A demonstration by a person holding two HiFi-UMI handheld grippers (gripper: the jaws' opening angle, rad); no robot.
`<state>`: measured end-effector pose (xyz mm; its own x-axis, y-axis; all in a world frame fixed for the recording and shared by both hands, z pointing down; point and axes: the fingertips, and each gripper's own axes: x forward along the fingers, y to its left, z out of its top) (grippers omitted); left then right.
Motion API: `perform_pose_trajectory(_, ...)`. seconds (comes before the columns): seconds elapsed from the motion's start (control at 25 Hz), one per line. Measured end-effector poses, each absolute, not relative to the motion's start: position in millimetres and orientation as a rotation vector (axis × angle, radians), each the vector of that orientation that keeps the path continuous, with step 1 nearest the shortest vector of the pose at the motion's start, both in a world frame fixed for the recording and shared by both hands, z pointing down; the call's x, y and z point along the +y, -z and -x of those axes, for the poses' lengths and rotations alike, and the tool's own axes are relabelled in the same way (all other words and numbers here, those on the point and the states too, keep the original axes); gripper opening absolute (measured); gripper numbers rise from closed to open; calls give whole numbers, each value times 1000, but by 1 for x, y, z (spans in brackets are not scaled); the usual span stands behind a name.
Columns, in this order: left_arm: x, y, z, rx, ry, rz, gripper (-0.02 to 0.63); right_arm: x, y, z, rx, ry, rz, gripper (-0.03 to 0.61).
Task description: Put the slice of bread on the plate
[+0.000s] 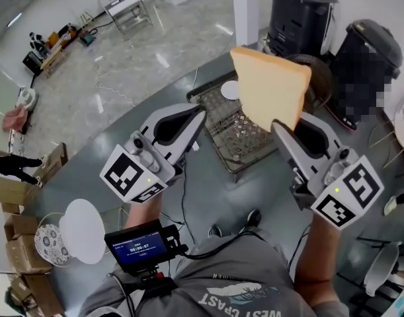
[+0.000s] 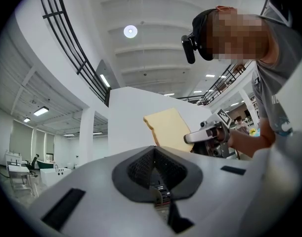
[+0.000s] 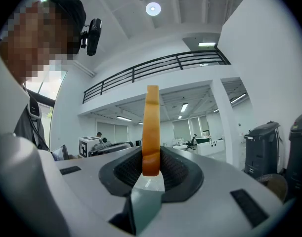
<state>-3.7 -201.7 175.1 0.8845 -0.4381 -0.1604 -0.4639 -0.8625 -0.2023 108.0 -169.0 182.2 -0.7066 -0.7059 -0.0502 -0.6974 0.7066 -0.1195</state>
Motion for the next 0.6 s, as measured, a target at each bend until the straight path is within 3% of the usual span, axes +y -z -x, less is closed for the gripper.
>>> perform_pose_trajectory(0.6,-260,-172,-87,817,-75,2769,6,-241,-181,-191,2852,159,966,94)
